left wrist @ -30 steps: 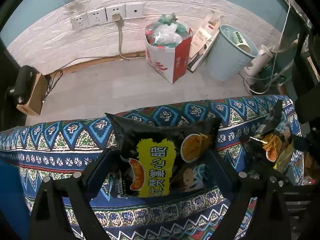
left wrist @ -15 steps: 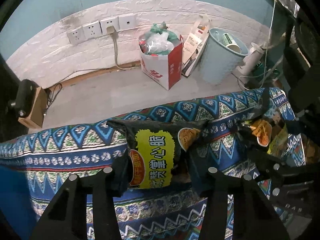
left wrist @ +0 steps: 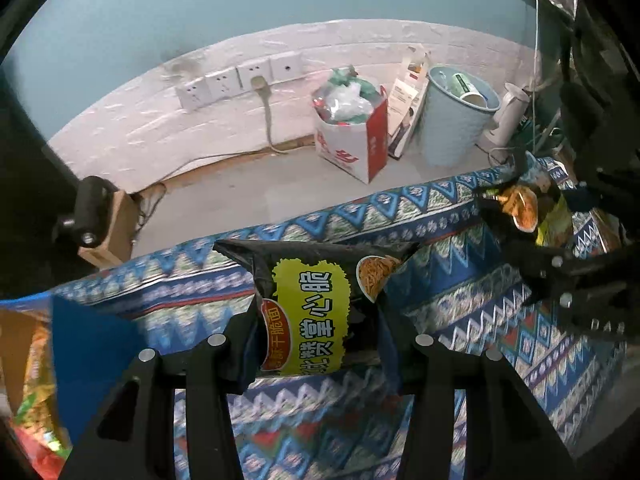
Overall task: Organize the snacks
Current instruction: 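Carry both black bags over the cardboard box and open both grippers to drop them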
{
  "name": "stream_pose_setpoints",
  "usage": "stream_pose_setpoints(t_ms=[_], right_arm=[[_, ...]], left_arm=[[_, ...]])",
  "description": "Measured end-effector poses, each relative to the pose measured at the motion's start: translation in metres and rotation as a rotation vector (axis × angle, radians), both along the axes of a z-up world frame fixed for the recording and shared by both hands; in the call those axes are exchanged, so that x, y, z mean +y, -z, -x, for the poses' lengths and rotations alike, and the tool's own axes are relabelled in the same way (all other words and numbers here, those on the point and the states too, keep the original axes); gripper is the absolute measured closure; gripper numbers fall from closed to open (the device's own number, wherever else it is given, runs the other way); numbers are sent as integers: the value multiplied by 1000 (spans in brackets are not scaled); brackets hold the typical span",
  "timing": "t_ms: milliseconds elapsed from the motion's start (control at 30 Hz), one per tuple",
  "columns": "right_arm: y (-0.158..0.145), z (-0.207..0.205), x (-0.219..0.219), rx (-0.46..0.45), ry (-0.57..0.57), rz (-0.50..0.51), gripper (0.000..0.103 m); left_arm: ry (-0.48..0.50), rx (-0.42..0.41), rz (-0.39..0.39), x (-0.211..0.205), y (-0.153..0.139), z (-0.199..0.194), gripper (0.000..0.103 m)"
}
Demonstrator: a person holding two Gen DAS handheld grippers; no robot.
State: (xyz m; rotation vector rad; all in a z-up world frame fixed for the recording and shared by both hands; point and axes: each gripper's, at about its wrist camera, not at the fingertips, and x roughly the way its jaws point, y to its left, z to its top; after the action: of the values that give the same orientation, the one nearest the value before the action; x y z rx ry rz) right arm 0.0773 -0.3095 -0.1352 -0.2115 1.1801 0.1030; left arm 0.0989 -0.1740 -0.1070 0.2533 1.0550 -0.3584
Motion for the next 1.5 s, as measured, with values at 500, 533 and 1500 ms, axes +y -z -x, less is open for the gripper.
stream_pose_setpoints(t_ms=[500, 533, 1500], right_arm=[[-71, 27, 95, -87, -160, -109, 44], [-77, 30, 106, -95, -179, -111, 44], [-110, 20, 331, -104, -458, -128, 44]], left_arm=[[-97, -11, -12, 113, -66, 56, 53], [-108, -15, -7, 123, -71, 61, 53], [-401, -71, 44, 310, -84, 113, 53]])
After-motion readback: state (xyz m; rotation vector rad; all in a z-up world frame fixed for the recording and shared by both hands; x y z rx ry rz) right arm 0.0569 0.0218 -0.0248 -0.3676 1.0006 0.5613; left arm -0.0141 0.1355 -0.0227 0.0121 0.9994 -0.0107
